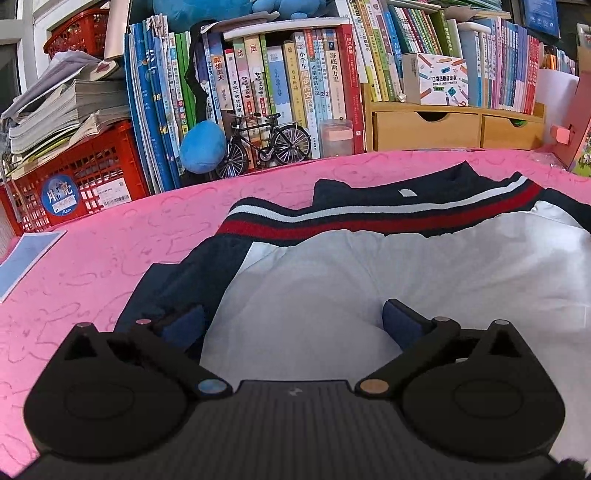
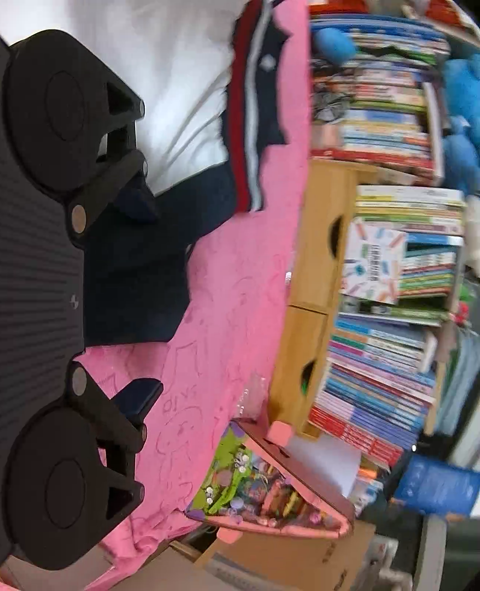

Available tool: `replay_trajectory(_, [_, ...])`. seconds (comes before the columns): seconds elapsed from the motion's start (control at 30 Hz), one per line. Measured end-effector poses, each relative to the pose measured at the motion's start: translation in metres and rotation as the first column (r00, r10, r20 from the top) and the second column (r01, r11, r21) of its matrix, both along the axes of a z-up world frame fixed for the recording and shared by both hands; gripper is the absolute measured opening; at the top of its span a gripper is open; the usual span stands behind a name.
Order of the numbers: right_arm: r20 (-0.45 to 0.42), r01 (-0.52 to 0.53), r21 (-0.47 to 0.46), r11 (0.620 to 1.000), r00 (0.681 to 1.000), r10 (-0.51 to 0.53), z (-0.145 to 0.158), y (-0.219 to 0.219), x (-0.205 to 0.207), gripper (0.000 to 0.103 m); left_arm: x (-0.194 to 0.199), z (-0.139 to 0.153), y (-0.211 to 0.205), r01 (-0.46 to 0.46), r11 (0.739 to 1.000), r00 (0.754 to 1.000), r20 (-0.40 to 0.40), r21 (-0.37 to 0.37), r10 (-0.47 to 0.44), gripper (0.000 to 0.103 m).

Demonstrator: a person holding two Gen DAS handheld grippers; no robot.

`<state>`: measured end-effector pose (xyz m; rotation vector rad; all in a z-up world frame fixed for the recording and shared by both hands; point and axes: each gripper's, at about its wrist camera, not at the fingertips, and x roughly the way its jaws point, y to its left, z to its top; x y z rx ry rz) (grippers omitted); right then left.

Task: Fold clothes
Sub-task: 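Sweep the left tool across the white lining to smooth it flat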

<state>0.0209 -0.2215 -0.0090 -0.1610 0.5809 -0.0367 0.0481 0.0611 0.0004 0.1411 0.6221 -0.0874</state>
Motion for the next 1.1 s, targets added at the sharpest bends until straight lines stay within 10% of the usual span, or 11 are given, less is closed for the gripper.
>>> replay_trajectory(0.3, [0.004,-0.409,0.243,0.879,0.907,0.421,-0.004,0.100,-0.061,0.043,0.001,-0.001,0.004,-0.004,0.999,1.000,-0.012,-0.034,0.004,0.103])
replay_trajectory(0.63, [-0.059,-0.373,0.278,0.885,0.913,0.403,-0.025,0.106,-0.053,0.045,-0.017,0.009,0.050,0.004,0.989,0.999,-0.043,-0.147,-0.010,0.103])
replay_trajectory(0.83, [-0.061,-0.376,0.283,0.882,0.911,0.408,-0.027,0.102,-0.049,0.049,-0.039,-0.003,0.085,-0.183,0.952,0.983,0.022,0.247,0.183,0.103])
replay_trajectory(0.97, [-0.064,-0.387,0.282,0.878,0.905,0.420,-0.027,0.103,-0.048,0.055,-0.044,0.020,0.088,-0.212,0.964,0.977,0.006,0.158,0.214,0.098])
replay_trajectory(1.1, [-0.064,-0.392,0.274,0.878,0.904,0.423,-0.027,0.105,-0.049,0.059,-0.046,0.055,0.038,-0.038,0.994,0.998,0.058,0.098,0.032,0.099])
